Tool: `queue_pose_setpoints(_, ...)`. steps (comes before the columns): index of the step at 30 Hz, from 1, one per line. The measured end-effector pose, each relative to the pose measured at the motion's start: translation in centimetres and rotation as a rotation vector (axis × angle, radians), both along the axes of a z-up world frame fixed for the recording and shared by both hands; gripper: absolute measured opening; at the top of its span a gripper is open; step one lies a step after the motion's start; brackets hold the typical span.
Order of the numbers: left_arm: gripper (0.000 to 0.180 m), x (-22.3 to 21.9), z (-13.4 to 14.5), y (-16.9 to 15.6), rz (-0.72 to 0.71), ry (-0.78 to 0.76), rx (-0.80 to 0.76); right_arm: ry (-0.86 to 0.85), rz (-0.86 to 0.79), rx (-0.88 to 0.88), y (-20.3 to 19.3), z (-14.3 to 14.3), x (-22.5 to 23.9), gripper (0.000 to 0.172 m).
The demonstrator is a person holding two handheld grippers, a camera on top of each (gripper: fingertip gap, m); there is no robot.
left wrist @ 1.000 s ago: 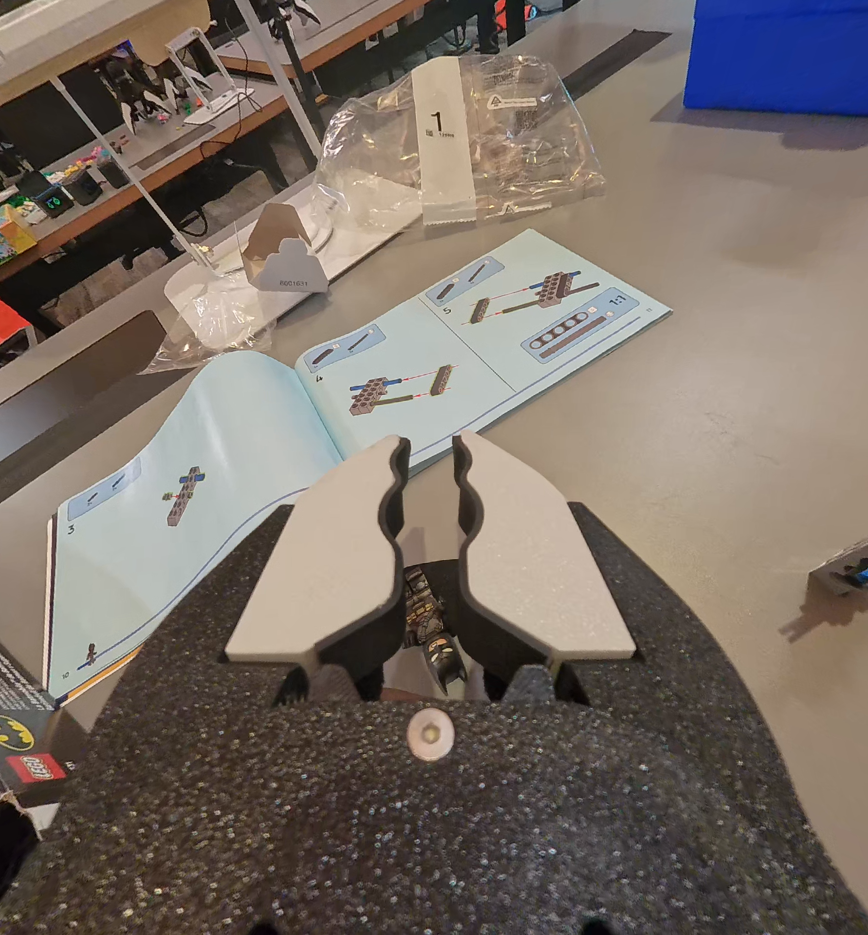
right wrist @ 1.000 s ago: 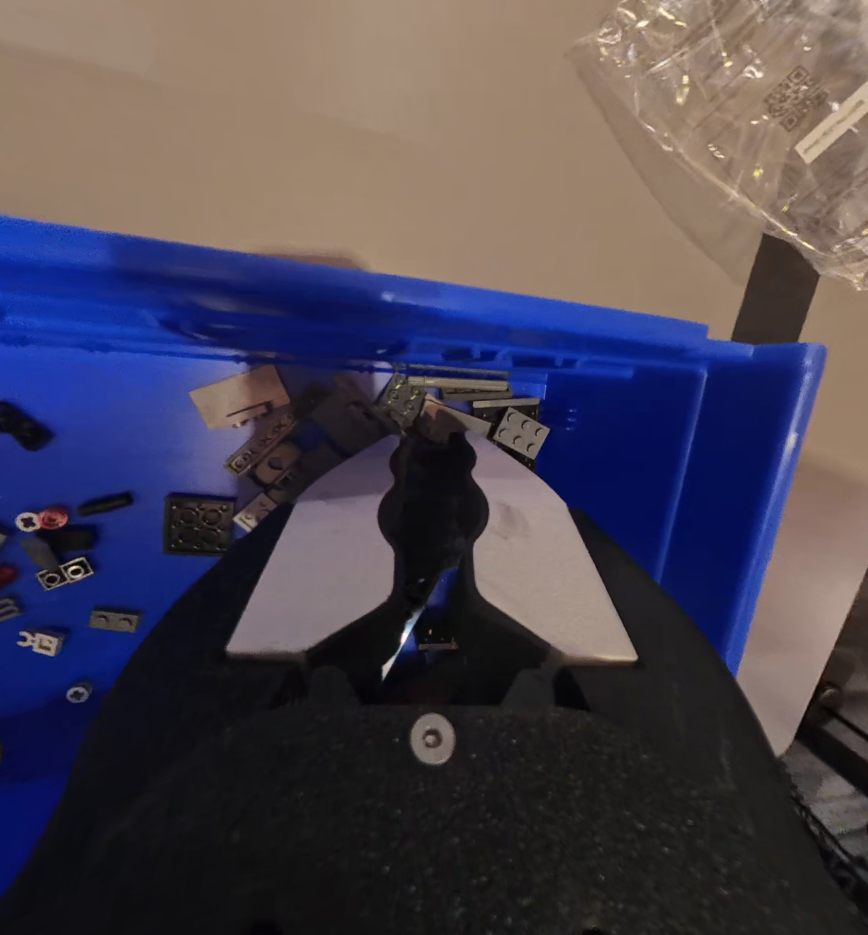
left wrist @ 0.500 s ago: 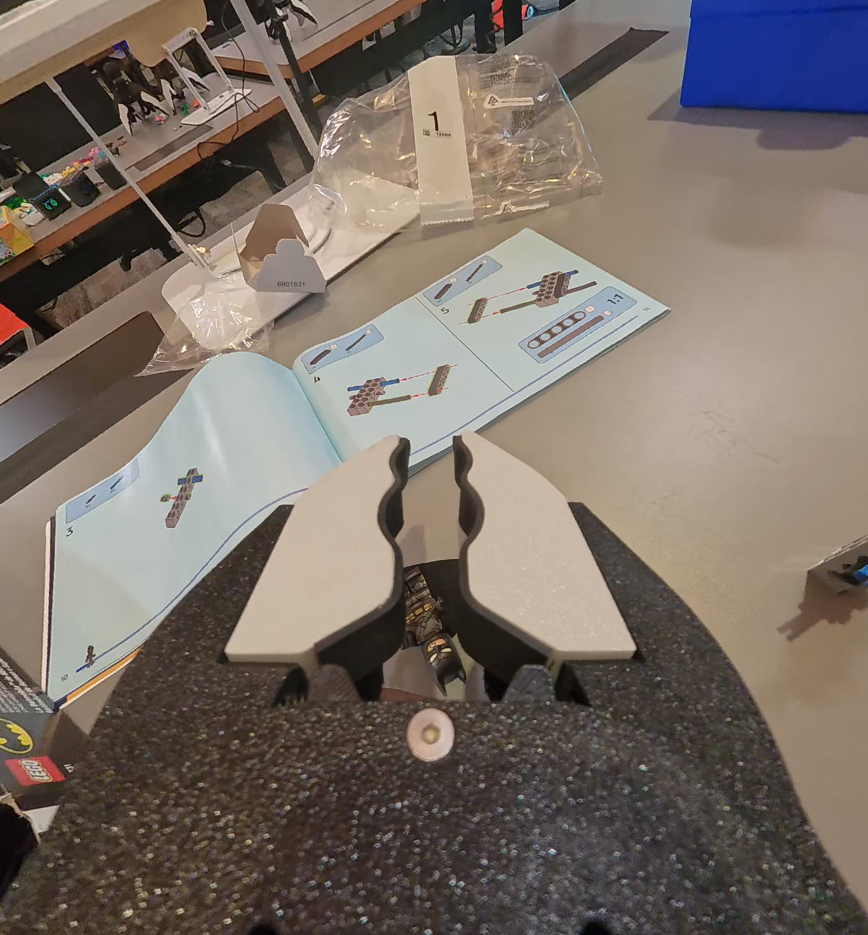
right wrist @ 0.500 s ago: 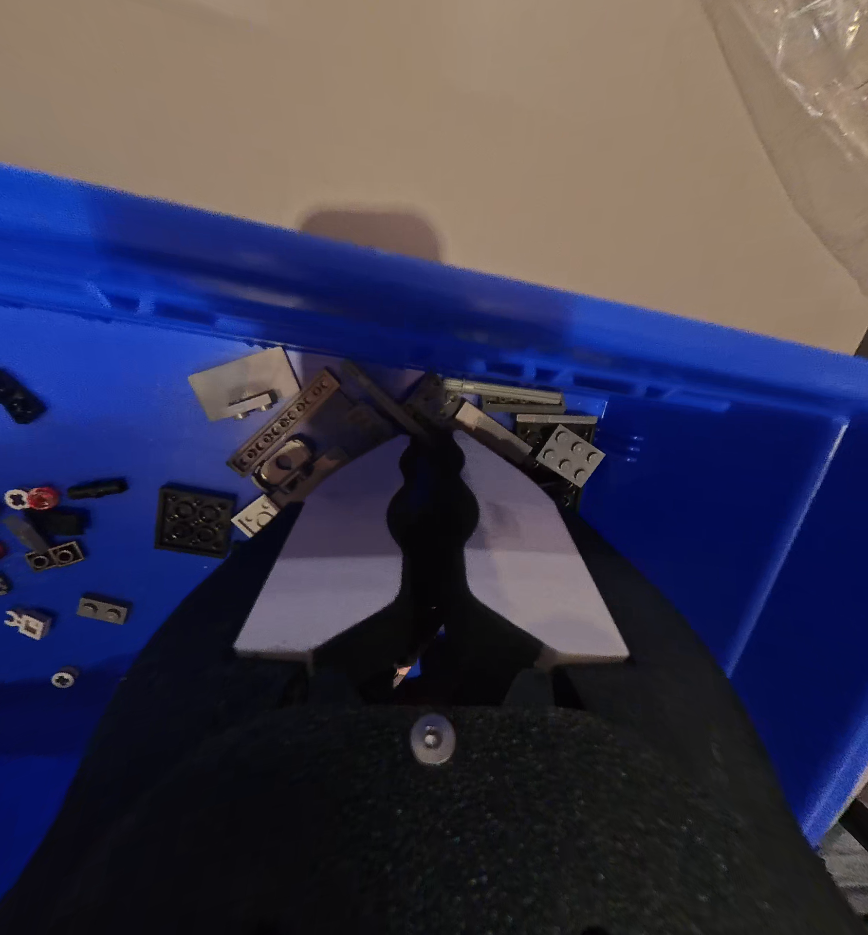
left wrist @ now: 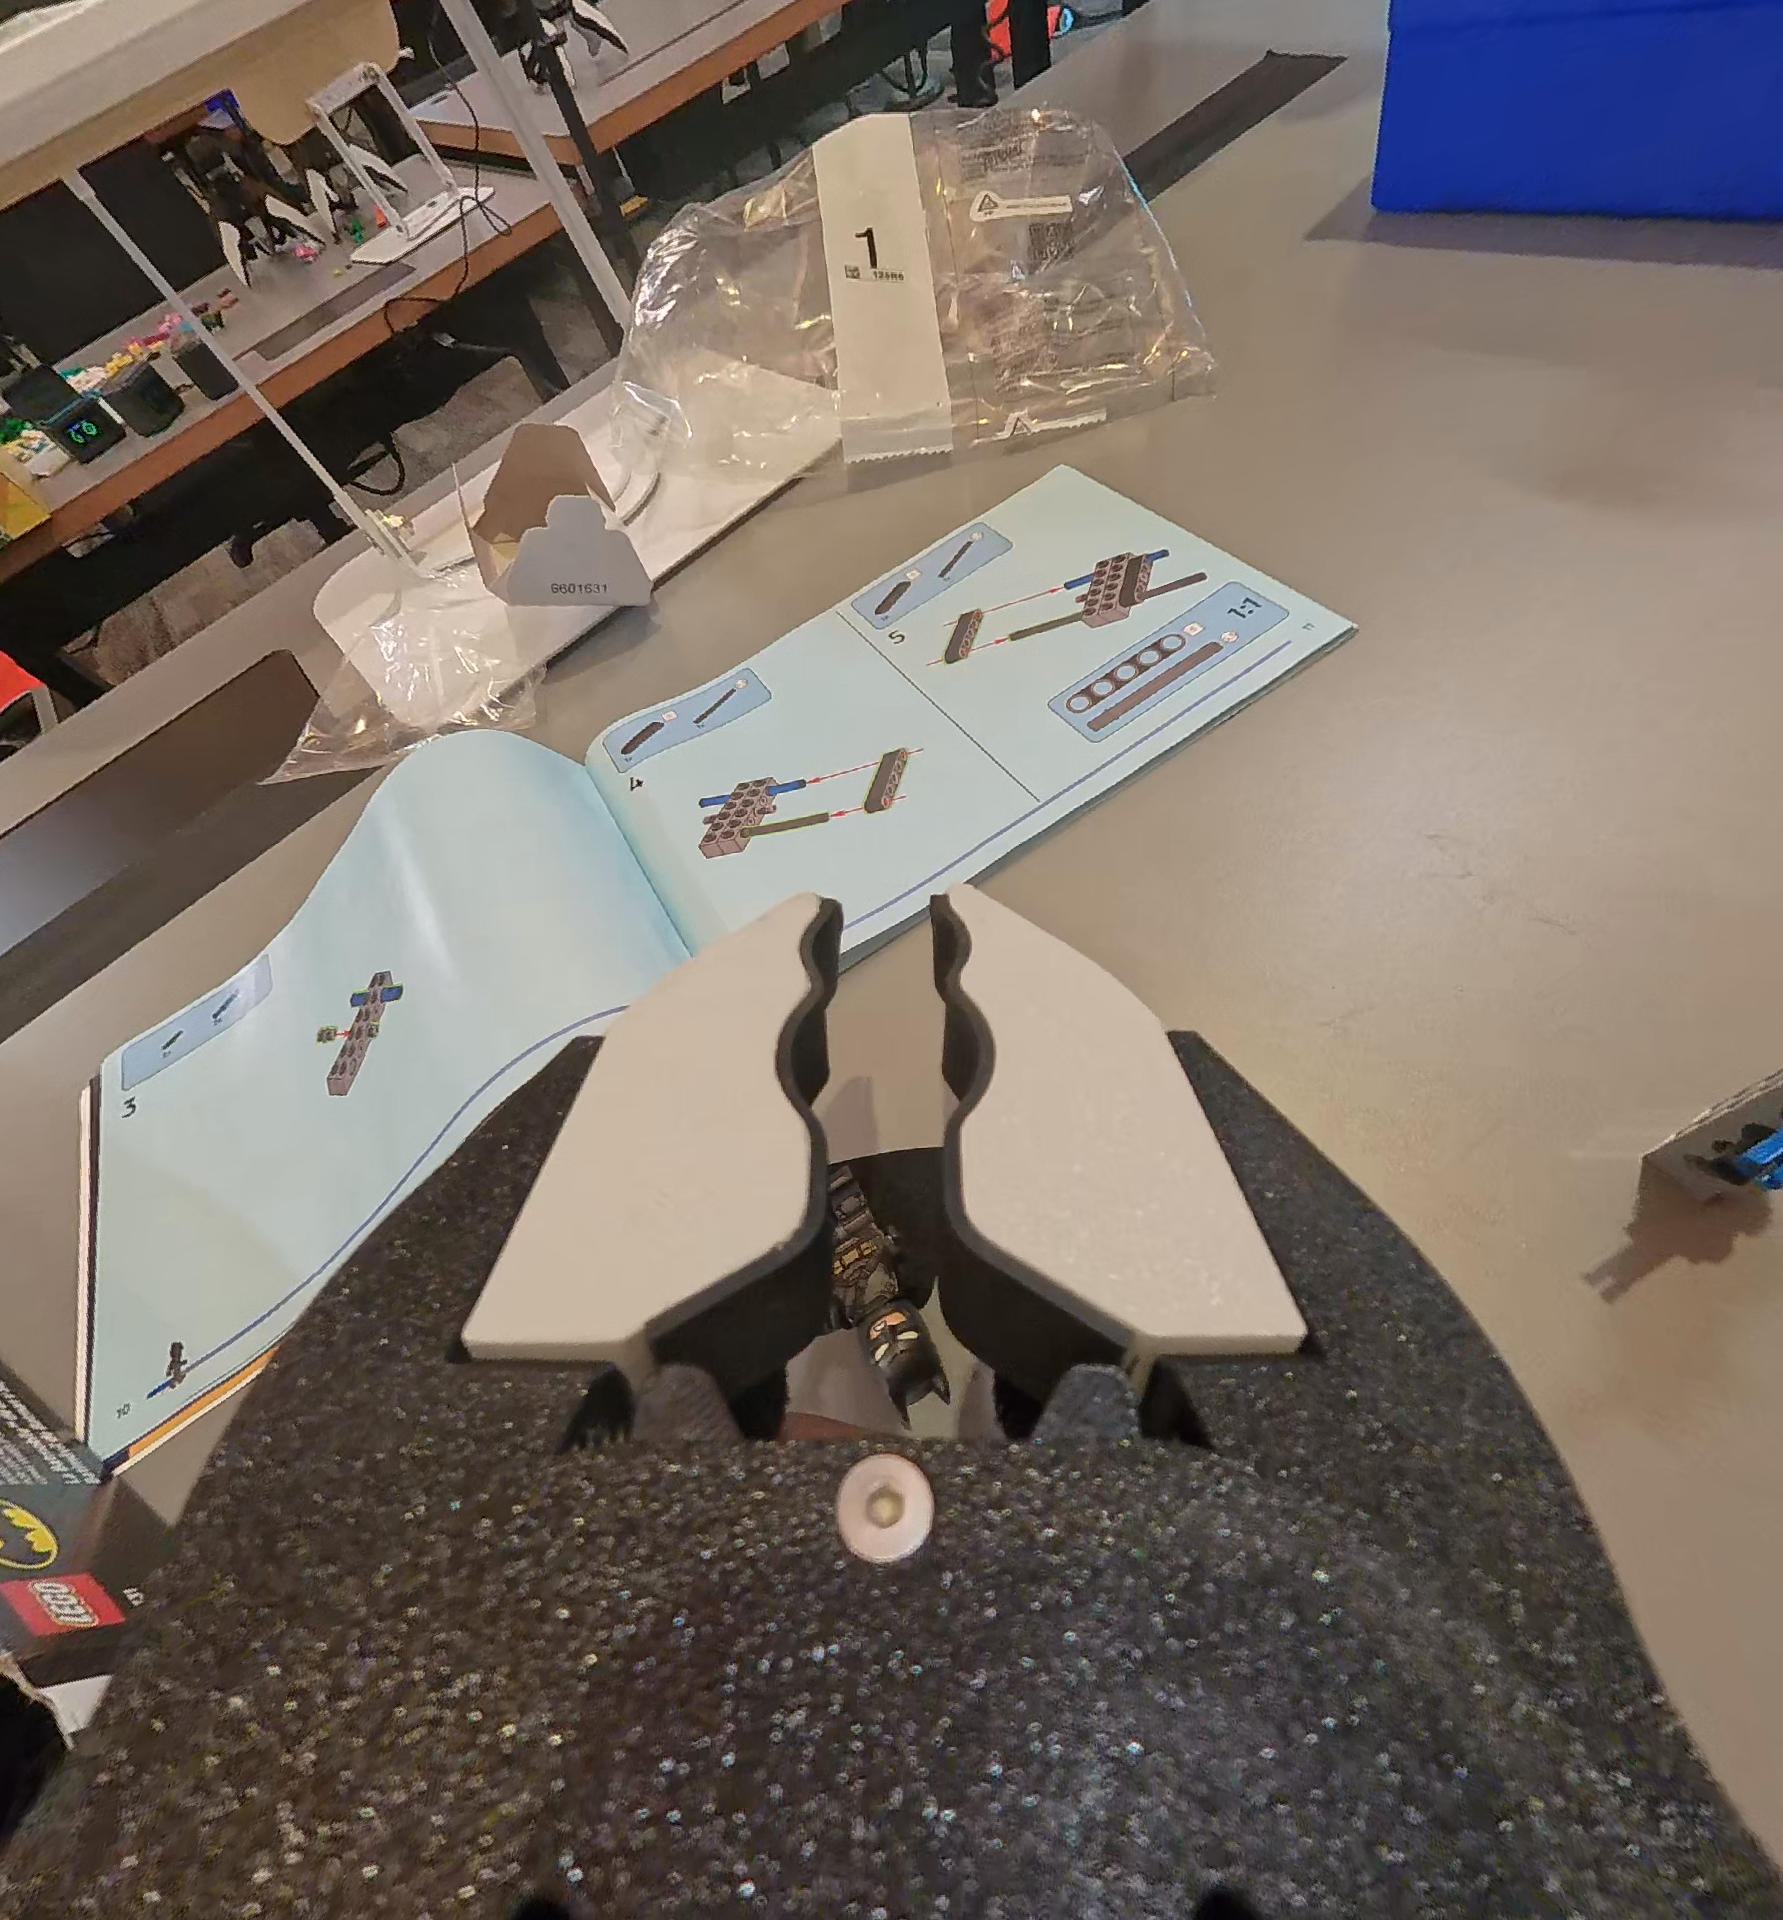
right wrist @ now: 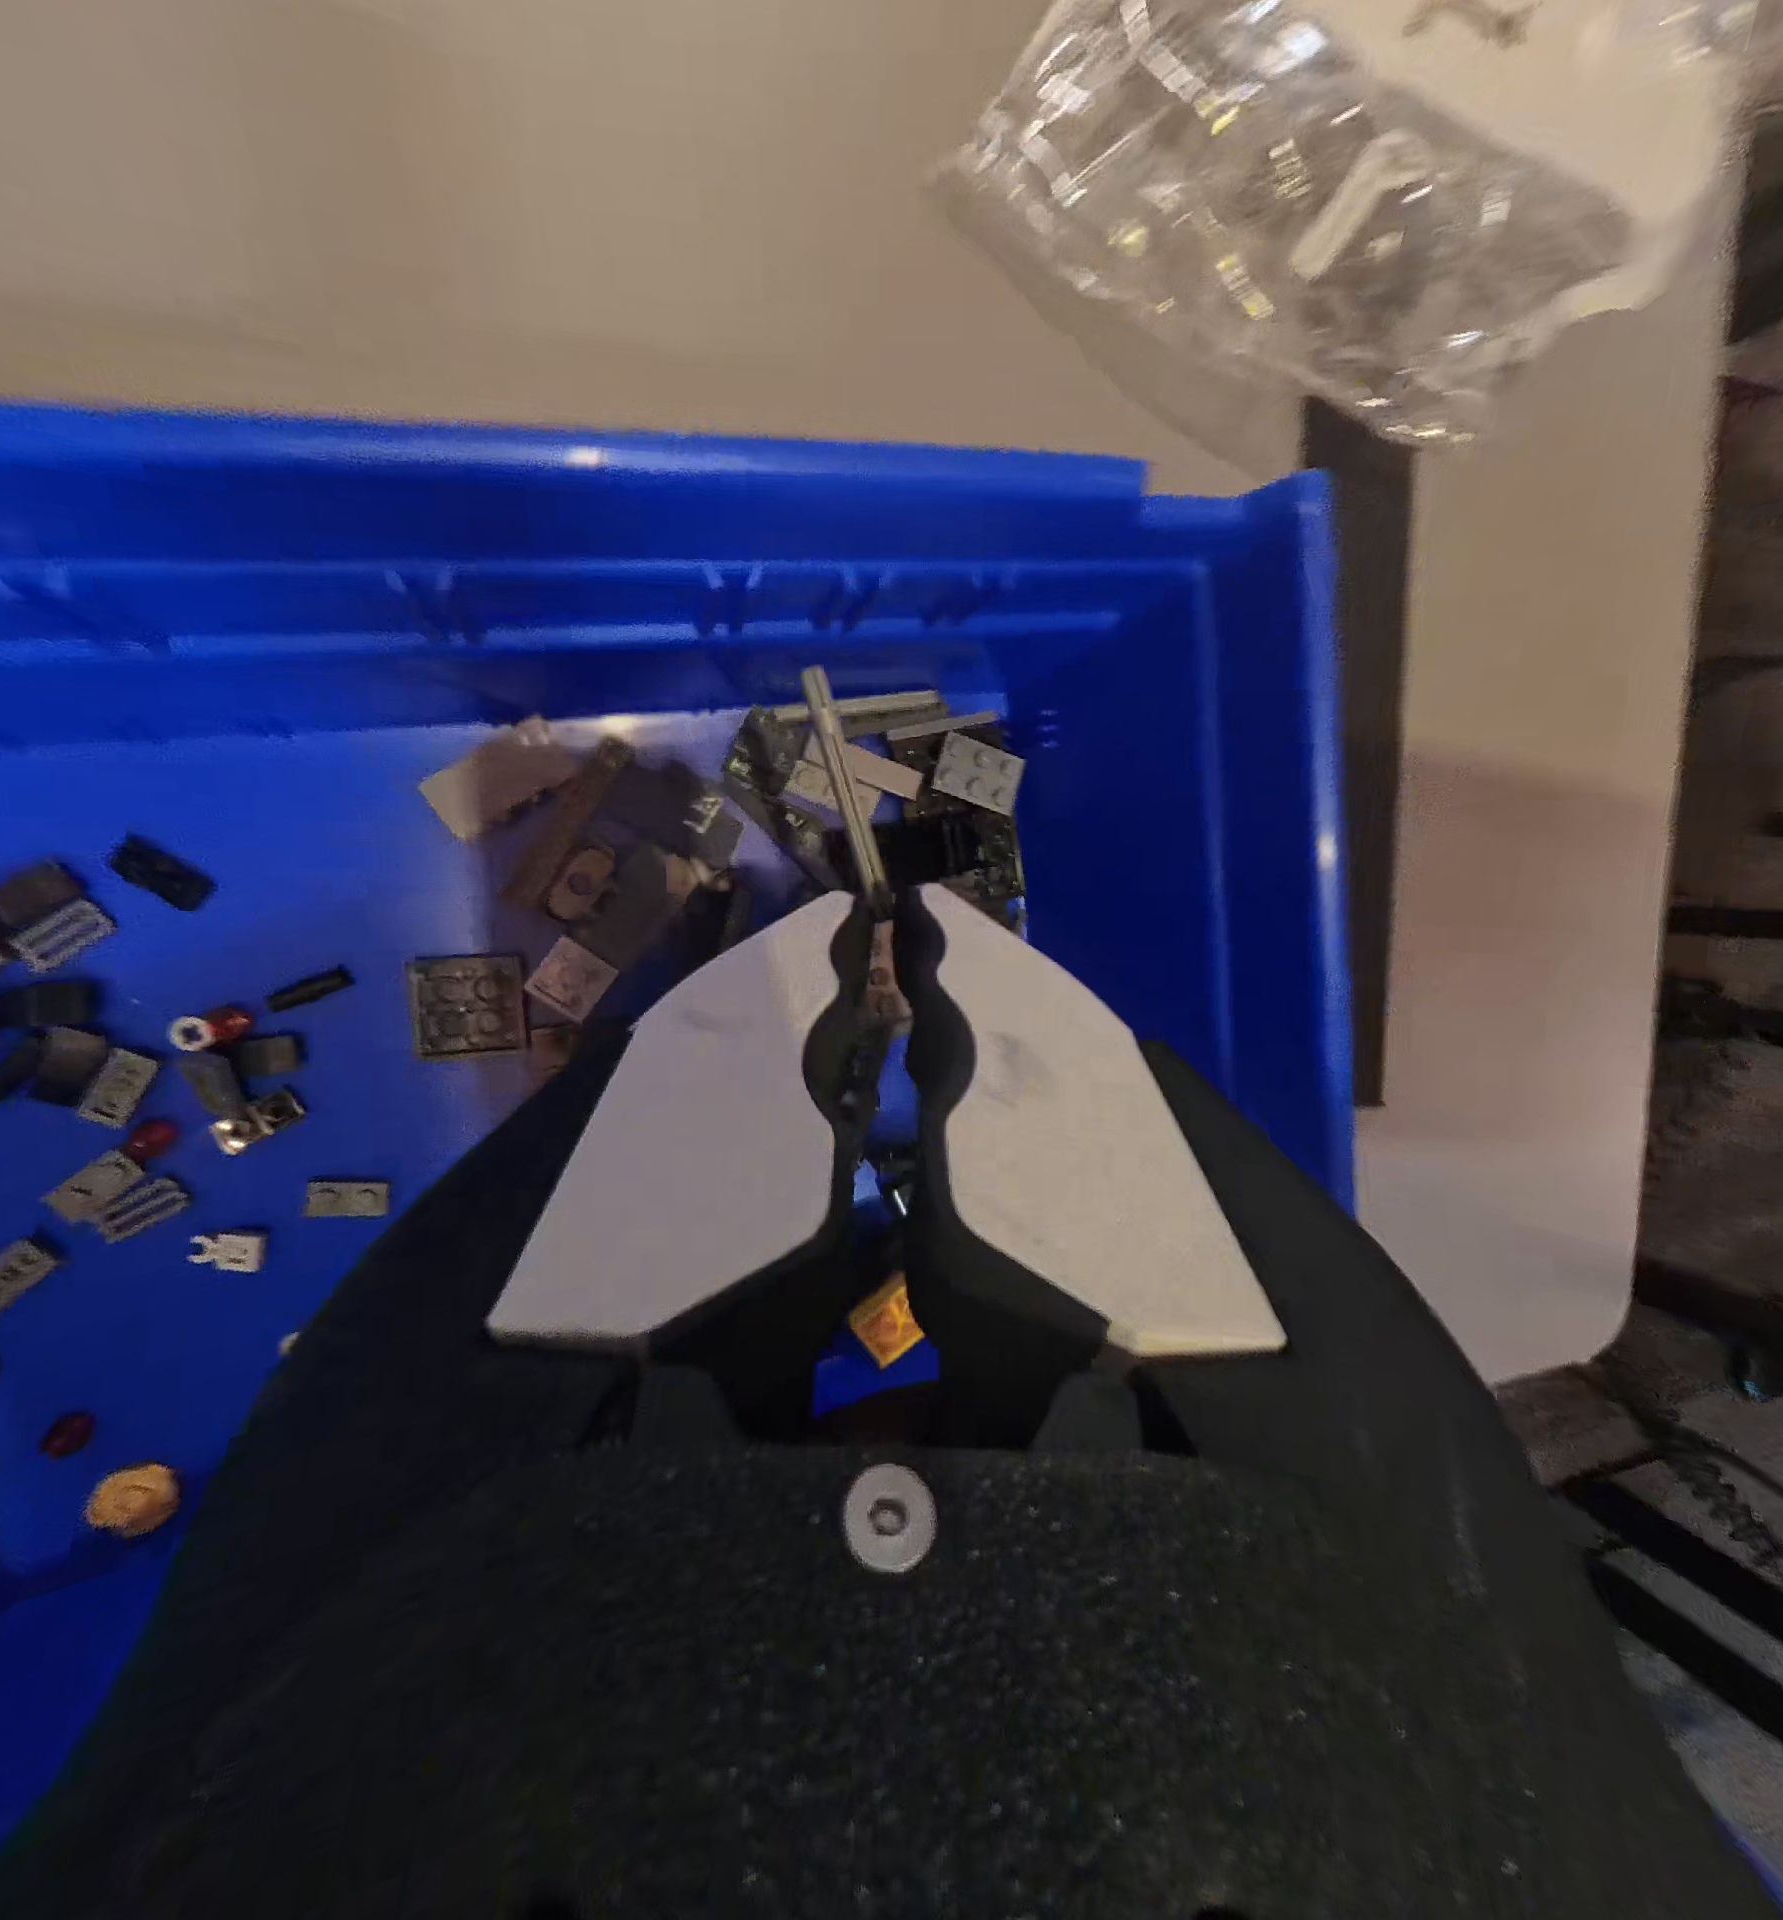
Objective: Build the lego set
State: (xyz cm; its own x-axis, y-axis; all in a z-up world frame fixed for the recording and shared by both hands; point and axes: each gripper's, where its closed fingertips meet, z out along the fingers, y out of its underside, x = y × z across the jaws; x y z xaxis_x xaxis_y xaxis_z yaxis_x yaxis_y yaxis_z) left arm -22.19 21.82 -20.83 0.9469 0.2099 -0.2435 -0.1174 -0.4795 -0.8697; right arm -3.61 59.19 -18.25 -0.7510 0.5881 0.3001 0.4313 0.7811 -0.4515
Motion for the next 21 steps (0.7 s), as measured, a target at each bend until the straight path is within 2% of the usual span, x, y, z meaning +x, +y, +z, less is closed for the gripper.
queue_pose_setpoints(5, 0.017, 0.5, -0.6, 0.3, -0.049, -0.039, -0.037, 0.102, -0.087, -0.093, -2.4, 6.3, 0.5, 0.005)
queue_pose_setpoints(8, 0.017, 0.7, -0.7, 0.3, -0.061, -0.046, -0.037, 0.084, -0.066, -0.086, -7.5, 8.7, 0.3, 0.005)
queue_pose_setpoints(10, 0.017, 0.9, -0.3, 0.2, -0.069, -0.034, -0.015, 0.045, -0.065, -0.028, -11.5, 8.6, 0.1, 0.005)
queue_pose_setpoints(13, 0.015, 1.1, 0.5, -0.2, -0.062, -0.024, 0.038, -0.036, -0.062, 0.133, -17.2, 6.1, 0.6, 0.005)
queue_pose_setpoints(15, 0.014, 1.4, 0.9, -0.7, -0.065, -0.005, 0.065, -0.077, -0.071, 0.180, -21.0, 3.7, 1.2, 0.005)
queue_pose_setpoints(18, 0.014, 1.8, 1.1, -1.4, -0.080, 0.010, 0.075, -0.151, -0.058, 0.150, -25.9, -1.1, 2.5, 0.005)
queue_pose_setpoints(21, 0.014, 2.0, 1.3, -1.9, -0.088, 0.011, 0.085, -0.243, -0.063, 0.089, -28.7, -6.2, 3.9, 0.005)
